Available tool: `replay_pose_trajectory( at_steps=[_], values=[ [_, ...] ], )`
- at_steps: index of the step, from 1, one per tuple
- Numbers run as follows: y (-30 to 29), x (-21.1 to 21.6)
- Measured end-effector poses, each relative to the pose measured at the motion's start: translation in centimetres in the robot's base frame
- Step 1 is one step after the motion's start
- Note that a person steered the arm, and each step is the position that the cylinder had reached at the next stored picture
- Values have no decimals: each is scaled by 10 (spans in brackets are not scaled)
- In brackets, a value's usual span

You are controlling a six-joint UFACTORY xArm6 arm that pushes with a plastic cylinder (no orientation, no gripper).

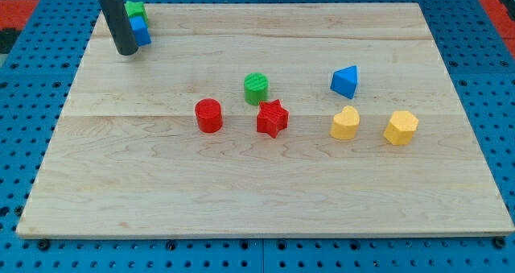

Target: Push the green circle to the bottom right of the blue cube

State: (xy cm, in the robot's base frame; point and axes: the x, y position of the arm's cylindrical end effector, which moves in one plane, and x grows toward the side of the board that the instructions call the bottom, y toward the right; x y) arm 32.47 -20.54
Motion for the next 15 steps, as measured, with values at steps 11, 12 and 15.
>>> replay_pose_trajectory(
  at_steps=[11,12,15],
  values=[
    [28,29],
    [39,27],
    [34,-9]
  ],
)
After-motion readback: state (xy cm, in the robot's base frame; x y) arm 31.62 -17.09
